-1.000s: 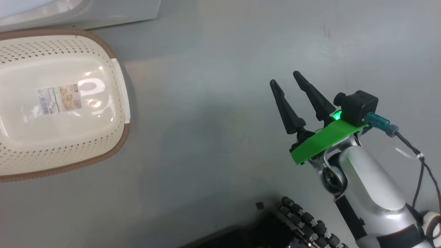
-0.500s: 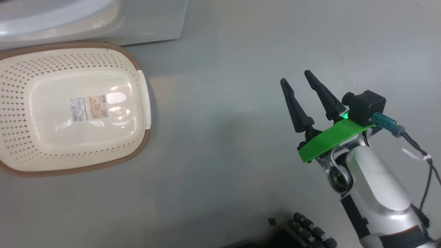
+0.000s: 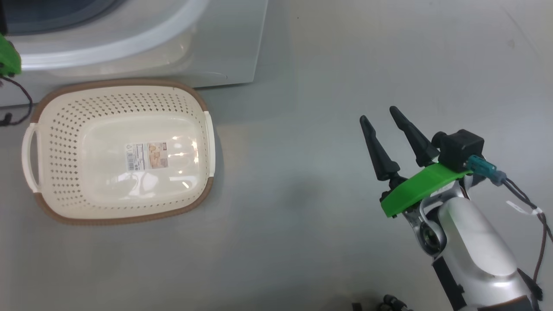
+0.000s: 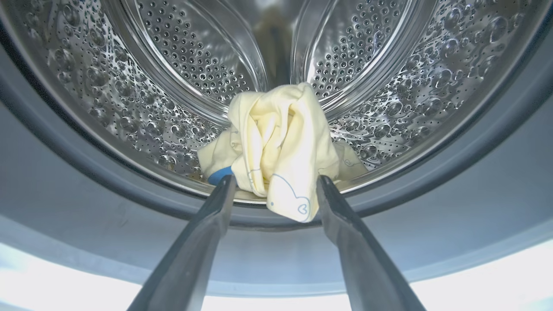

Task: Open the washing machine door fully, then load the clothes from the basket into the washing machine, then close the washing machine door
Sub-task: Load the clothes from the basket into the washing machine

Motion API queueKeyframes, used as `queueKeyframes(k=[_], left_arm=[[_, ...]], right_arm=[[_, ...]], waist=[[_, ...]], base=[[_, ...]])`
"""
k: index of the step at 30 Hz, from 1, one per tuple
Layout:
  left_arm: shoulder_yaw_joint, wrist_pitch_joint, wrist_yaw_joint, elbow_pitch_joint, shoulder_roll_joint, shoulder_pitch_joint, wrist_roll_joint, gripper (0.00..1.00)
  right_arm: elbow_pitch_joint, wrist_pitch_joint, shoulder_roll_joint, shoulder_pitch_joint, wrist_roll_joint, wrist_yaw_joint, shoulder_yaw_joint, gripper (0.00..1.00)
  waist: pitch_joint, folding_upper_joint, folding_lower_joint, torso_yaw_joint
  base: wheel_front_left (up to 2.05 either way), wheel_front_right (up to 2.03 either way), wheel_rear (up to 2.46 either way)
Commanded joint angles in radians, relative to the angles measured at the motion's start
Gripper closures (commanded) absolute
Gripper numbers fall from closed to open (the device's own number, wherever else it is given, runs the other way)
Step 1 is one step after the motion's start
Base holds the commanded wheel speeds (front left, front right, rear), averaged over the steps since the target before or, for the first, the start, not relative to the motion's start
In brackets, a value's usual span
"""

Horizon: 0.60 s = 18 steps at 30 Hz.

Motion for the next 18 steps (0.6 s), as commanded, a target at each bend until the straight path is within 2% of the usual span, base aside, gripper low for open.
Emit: queueKeyframes(k=[1,9,18], left_arm=[[0.021,-0.012,0.0,-0.022,0.056,-0.013,-0.006,0.0],[0.056,-0.03,0.003,-0.125,0.041,0.169,-0.044,0.0],[0.208,-0.031,0.082,-0.382,0.03,0.441,0.019,0.0]], right_arm=[[-0.018,-0.01,-0.001,0.034,-0.005,0.0,0.01,0.0],[-0.001,-0.01,-0.001,0.074,-0.038,0.0,-0.033,0.0],[0.007,-0.01,-0.001,0.116,-0.064,0.0,-0.058,0.0]], waist=[[-0.023,-0.0001,0.0001,0.012],[-0.126,-0.0001,0.0001,0.048],[-0.205,-0.0001,0.0001,0.073]], base=[[0.0,0.0,0.0],[0.0,0.0,0.0],[0.0,0.0,0.0]])
